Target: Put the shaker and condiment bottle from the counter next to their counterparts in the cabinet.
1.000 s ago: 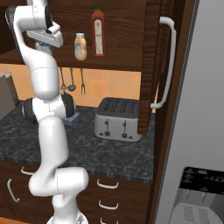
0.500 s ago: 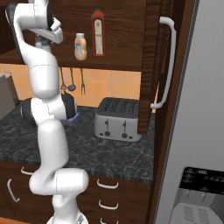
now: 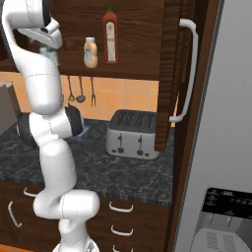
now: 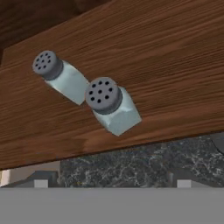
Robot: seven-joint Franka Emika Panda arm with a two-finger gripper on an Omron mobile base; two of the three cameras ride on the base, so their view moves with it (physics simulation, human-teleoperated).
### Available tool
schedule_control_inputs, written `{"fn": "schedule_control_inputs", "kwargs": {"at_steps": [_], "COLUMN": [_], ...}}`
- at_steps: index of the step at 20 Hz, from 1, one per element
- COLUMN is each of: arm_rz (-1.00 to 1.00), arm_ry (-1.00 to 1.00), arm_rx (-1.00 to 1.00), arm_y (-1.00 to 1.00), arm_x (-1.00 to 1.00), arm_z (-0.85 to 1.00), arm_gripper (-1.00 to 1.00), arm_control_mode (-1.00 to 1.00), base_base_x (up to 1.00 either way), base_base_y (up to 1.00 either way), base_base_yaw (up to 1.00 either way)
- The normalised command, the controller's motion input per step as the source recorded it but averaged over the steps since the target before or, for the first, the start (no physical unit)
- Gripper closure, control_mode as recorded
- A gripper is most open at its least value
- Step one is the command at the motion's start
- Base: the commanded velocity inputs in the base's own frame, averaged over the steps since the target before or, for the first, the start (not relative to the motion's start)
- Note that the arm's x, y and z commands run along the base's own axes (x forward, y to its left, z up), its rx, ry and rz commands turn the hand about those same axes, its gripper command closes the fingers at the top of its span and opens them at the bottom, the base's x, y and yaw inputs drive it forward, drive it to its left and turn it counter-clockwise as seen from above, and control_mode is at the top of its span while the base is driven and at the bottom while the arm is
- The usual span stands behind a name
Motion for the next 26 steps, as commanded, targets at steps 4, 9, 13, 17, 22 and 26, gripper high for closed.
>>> {"fn": "schedule_control_inputs", "kwargs": {"at_steps": [4, 9, 13, 17, 22, 26], "arm_rz": [0.0, 0.02, 0.05, 0.07, 0.06, 0.04], "arm_ry": [0.0, 0.0, 0.0, 0.0, 0.0, 0.0], "arm_rx": [-0.04, -0.03, 0.0, 0.0, 0.0, 0.0], "arm_y": [0.03, -0.09, -0.53, -0.63, -0.33, -0.1], "arm_x": [-1.0, -1.0, -1.0, -1.0, -1.0, -1.0], "arm_z": [-0.29, -0.34, -0.25, -0.19, -0.29, -0.42], "arm_gripper": [-1.0, -1.0, -1.0, -1.0, -1.0, -1.0], "arm_control_mode": [-1.0, -1.0, -1.0, -1.0, -1.0, -1.0], "base_base_x": [0.0, 0.0, 0.0, 0.0, 0.0, 0.0], "base_base_y": [0.0, 0.0, 0.0, 0.0, 0.0, 0.0], "base_base_yaw": [0.0, 0.0, 0.0, 0.0, 0.0, 0.0]}}
